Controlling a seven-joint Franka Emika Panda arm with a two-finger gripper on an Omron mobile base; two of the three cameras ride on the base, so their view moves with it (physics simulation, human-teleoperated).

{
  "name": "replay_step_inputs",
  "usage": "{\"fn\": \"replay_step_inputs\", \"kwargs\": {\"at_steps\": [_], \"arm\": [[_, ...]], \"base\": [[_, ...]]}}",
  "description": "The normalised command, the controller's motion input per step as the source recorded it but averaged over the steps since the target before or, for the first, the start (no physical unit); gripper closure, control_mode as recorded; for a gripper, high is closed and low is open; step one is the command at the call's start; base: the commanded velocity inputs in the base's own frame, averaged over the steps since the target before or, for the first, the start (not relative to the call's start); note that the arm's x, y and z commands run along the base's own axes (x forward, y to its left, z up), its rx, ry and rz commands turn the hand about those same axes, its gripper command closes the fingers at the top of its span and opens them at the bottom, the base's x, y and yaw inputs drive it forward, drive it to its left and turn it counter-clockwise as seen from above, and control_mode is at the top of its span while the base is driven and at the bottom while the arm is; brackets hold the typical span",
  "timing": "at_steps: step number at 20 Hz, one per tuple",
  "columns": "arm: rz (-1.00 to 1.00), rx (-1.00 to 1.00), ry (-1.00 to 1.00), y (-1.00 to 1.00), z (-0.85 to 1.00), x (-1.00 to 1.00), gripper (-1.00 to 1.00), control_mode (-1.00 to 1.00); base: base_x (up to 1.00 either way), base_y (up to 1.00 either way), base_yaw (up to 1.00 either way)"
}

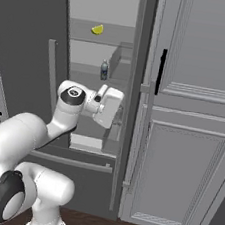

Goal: Grab a lemon wedge from the fridge and one ice cube from the ice bowl, and put them in the glass of lemonade.

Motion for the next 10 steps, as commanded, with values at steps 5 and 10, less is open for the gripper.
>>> {"fn": "replay_step_inputs", "kwargs": {"at_steps": [5,10], "arm": [[0.11,-0.01,0.00,0.28,0.00,0.00,-1.00,-1.00],[0.22,-0.02,-0.02,0.50,0.00,0.02,-1.00,-1.00]], "base": [[0.00,0.00,0.00],[0.00,0.00,0.00]]}}
